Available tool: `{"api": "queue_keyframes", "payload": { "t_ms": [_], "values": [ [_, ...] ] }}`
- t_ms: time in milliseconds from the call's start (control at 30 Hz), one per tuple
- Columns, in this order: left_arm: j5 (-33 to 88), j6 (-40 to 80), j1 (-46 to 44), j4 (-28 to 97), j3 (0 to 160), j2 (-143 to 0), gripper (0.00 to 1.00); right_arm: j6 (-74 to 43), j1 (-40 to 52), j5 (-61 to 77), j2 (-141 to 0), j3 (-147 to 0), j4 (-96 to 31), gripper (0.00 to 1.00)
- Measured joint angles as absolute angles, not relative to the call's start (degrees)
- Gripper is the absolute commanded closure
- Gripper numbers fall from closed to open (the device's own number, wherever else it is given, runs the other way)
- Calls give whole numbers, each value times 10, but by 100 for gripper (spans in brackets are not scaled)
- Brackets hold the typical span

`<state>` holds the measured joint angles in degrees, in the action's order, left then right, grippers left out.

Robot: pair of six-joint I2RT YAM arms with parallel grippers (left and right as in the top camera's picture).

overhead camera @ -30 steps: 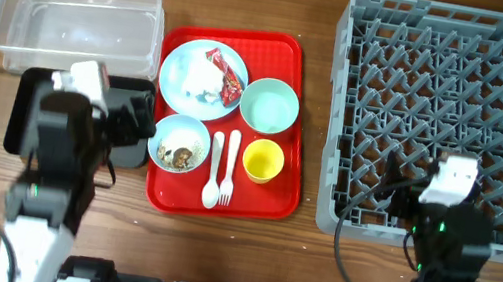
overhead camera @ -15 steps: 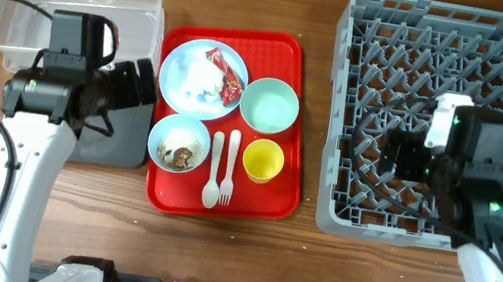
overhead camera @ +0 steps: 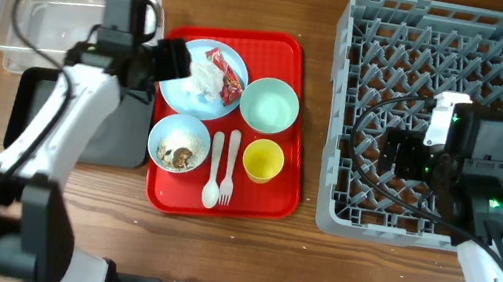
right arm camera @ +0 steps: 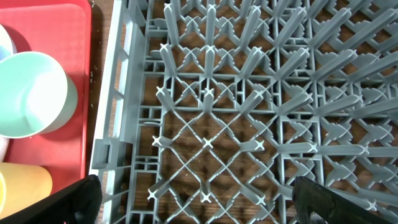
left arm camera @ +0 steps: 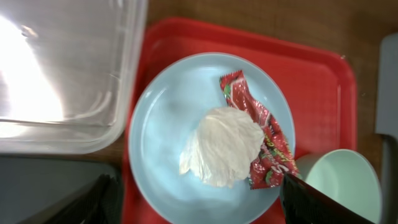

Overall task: Sort waste into correct bins and load items into the dishwasher rack
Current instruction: 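Grasp the tissue and red wrapper on the plate with the left gripper, then drop the tissue and wrapper into the clear plastic bin with left gripper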

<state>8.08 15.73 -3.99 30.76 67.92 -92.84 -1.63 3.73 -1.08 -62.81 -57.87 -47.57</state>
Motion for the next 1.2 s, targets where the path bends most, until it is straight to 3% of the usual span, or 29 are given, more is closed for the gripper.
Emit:
{"api": "queue_keyframes", "payload": {
  "t_ms": [233, 333, 400, 433, 700, 967, 1067, 1133, 1200],
  "values": [
    [77, 157, -91, 222, 679, -1053, 32, -16, 37, -11, -628, -579, -475, 0],
    [69, 159, -104, 198, 679, -1087, 59, -16, 37, -11, -628, -579, -476, 0],
    [67, 159, -108, 192, 679, -1096, 88, -16, 37, -11, -628, -579, -476, 0],
    [66, 161, -108, 192, 679, -1097, 96, -16, 37, -11, -628, -579, -476, 0],
    [39, 159, -109, 197, 679, -1085, 96, -16, 37, -11, -628, -579, -476, 0],
    [-21, 159, -49, 185, 683, -931, 89, -16, 37, -11, -628, -579, -476, 0],
    [-32, 158, 1, 169, 688, -911, 67, -16, 37, -11, -628, -579, -476, 0],
    [-35, 159, 32, 166, 688, -916, 31, -16, 37, -11, -628, -579, -476, 0],
    [-37, 157, 48, 162, 688, -924, 29, -16, 37, -11, -628, -579, -476, 0]
  ]
}}
